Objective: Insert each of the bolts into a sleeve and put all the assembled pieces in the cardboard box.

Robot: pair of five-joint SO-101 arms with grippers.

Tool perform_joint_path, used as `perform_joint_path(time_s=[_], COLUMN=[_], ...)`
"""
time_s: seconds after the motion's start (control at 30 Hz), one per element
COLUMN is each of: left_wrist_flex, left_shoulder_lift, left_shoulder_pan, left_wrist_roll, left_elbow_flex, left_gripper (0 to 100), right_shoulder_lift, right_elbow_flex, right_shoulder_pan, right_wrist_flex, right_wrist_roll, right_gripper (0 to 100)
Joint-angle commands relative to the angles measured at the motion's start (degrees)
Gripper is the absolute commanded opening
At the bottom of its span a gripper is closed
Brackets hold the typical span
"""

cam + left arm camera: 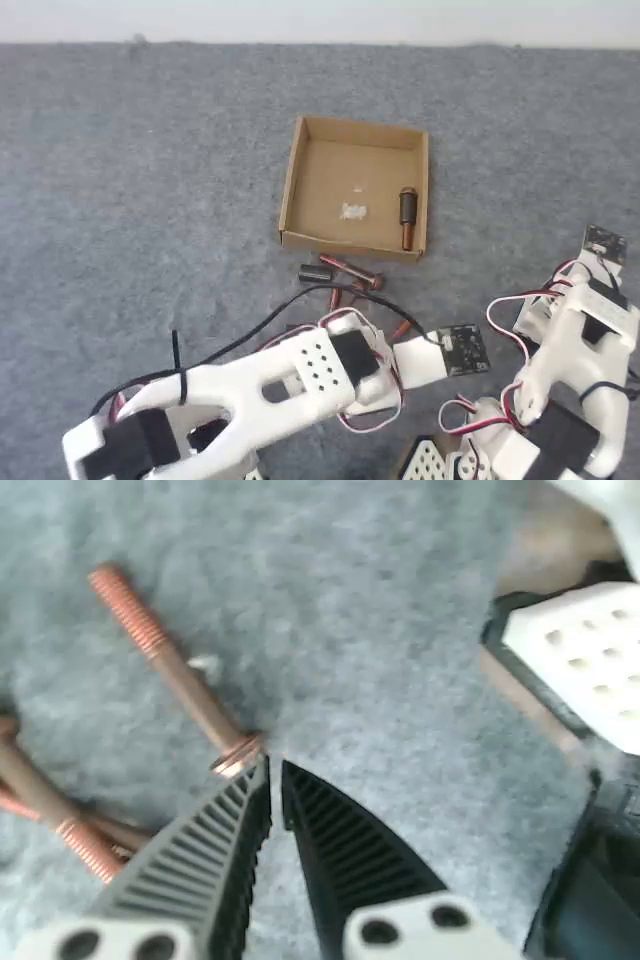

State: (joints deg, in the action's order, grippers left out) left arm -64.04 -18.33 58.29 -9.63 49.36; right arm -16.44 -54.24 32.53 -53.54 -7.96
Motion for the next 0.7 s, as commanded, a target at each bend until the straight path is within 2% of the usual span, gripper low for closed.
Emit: perform_joint_path(time_s=[0.0, 0.17, 0.37, 0.67], left_wrist_flex=[4.3, 6.9, 2.5, 2.5], left_shoulder_lift=[0.0, 11.5, 19.5, 21.0], left_shoulder_pan=[1.1, 1.1, 0.4, -14.3], left_wrist_roll=[5.8, 6.9, 6.7, 6.9], left_elbow_flex=[0.2, -3.6, -9.8, -14.5], left_gripper=[1, 1, 1, 1], right_shoulder_lift=[-2.4, -2.4, -2.4, -2.4], right_elbow_flex=[0.4, 0.4, 0.4, 0.4], right_shoulder_pan=[-0.7, -0.7, -0.7, -0.7], right_wrist_flex=[0.7, 0.7, 0.7, 0.7], right_wrist_roll=[0.1, 0.1, 0.1, 0.1], right_gripper=[0.7, 0.7, 0.7, 0.7])
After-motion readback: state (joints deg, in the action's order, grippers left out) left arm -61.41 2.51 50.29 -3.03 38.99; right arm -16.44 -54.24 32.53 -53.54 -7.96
